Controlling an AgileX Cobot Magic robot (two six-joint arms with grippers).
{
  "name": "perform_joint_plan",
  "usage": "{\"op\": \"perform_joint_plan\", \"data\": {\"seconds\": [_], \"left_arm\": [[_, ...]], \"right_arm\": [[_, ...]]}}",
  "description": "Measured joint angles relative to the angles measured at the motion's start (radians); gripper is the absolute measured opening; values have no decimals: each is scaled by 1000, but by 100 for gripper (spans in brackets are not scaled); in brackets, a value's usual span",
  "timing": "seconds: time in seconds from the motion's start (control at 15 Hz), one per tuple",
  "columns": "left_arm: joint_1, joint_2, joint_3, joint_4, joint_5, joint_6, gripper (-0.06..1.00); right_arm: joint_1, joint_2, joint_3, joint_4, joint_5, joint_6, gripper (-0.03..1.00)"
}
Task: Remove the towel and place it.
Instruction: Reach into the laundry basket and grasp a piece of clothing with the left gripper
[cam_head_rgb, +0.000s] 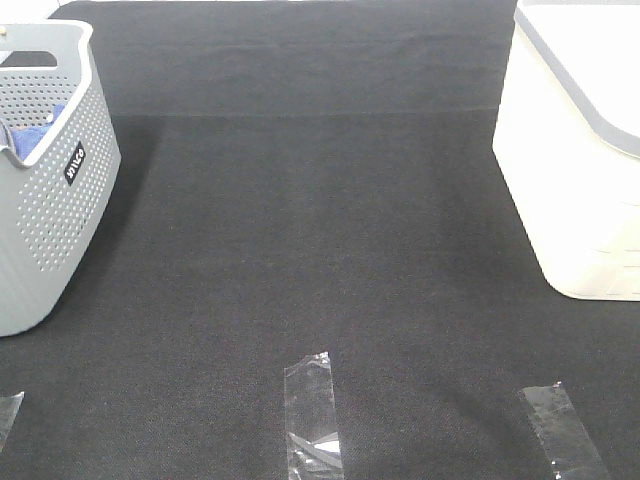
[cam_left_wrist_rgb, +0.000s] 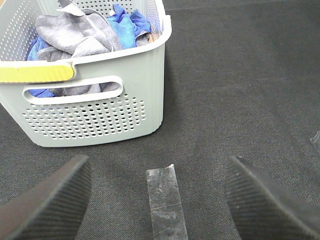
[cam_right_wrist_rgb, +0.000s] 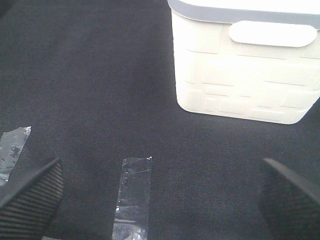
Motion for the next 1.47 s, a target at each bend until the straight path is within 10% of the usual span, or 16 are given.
{"op": "perform_joint_plan", "data": {"seconds": [1.47], "left_arm": [[0, 0, 0, 0, 0, 0, 71]], "right_arm": [[0, 0, 0, 0, 0, 0, 97]]}}
